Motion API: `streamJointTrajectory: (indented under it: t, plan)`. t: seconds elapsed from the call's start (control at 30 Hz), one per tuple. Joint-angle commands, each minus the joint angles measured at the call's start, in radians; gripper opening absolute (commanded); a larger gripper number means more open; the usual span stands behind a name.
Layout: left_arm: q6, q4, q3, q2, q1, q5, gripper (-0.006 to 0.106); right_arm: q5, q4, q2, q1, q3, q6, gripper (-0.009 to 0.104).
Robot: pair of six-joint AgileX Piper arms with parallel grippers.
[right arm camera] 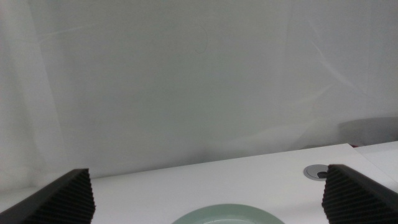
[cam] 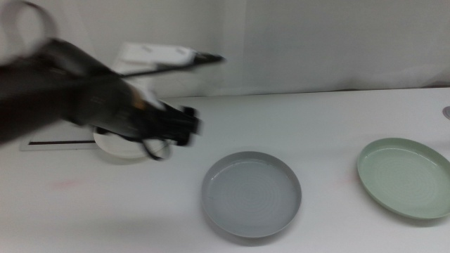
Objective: Stack the three bowls on top of each other.
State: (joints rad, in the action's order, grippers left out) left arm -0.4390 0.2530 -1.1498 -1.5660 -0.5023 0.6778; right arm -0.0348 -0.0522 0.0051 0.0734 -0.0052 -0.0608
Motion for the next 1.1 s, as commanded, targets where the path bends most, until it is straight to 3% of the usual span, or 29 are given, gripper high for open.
streamJointTrajectory:
  t: [0.0, 0.13, 0.3, 0.47, 0.6, 1.07]
  plan:
    - [-0.016, 0.062, -0.005, 0.097, 0.039, 0.121, 0.093, 0.011, 0.011, -0.004, -0.004, 0.04, 0.008, 0.103]
    - [0.003, 0.098, 0.002, 0.256, 0.14, 0.267, 0.093, 0.016, 0.011, -0.004, -0.004, 0.04, 0.008, 0.103]
    - [0.008, 0.115, 0.047, 0.371, 0.256, 0.272, 0.093, 0.018, 0.011, -0.004, -0.004, 0.04, 0.008, 0.103]
    - [0.081, 0.035, 0.057, 0.358, 0.39, 0.215, 0.093, 0.018, 0.011, -0.004, -0.004, 0.04, 0.008, 0.103]
    - [0.156, -0.061, 0.046, 0.285, 0.457, 0.121, 0.093, 0.018, 0.011, -0.004, -0.004, 0.04, 0.008, 0.103]
    - [0.16, -0.061, -0.372, -0.285, 0.492, 0.066, 0.093, 0.02, 0.011, -0.004, -0.004, 0.04, 0.008, 0.103]
